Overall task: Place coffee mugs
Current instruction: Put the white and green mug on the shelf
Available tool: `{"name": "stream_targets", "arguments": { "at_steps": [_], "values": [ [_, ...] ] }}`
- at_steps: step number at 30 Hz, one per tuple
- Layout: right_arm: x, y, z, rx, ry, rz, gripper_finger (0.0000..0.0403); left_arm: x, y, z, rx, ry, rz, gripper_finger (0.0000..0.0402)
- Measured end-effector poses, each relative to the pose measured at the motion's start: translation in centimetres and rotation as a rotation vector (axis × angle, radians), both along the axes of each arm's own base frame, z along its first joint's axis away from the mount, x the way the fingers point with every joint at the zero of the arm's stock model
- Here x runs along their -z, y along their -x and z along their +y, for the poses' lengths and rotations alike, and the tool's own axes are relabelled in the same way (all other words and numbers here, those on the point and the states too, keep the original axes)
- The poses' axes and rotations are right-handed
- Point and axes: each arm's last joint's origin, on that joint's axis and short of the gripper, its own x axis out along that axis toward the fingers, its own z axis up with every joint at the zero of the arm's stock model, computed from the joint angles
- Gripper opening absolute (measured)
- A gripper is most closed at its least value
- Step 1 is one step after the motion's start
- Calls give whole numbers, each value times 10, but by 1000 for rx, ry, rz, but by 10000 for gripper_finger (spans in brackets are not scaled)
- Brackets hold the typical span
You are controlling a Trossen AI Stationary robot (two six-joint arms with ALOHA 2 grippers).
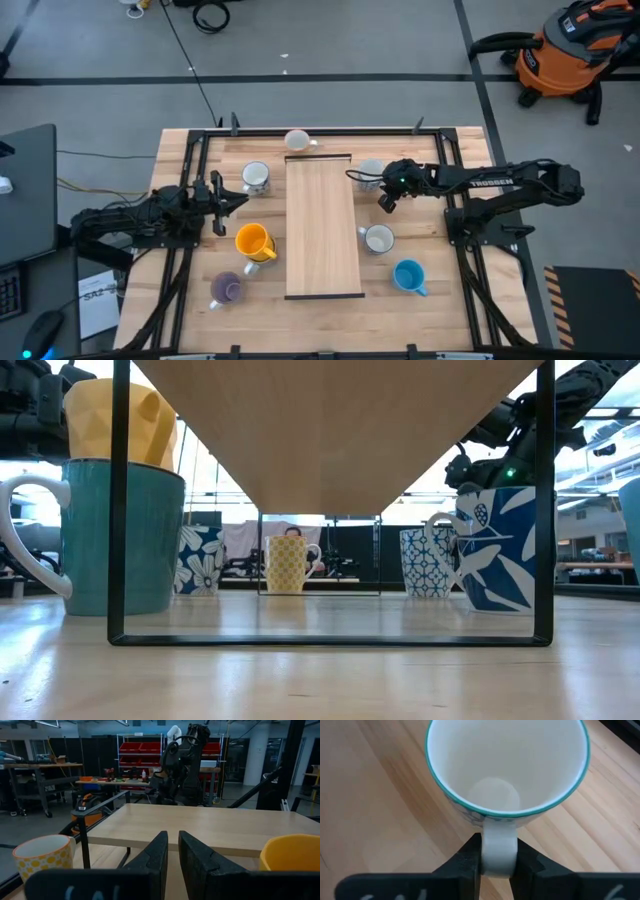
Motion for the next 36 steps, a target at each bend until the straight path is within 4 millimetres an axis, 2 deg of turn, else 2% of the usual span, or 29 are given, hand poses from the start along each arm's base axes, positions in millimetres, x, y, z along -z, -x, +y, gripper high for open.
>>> {"name": "stream_targets", "arguments": {
  "at_steps": [9, 17, 25, 36],
  "values": [
    [-3, -2, 0, -4, -4, 0, 74, 0, 0, 0, 0, 0, 0, 52],
    [-27, -10, -3, -28, 8, 15, 73, 0, 0, 0, 0, 0, 0, 52],
    [-64, -14, -4, -27, -4, 55, 73, 0, 0, 0, 0, 1, 0, 52],
    [-133, -6, -2, -26, -28, 136, 73, 0, 0, 0, 0, 1, 0, 52]
  ]
}}
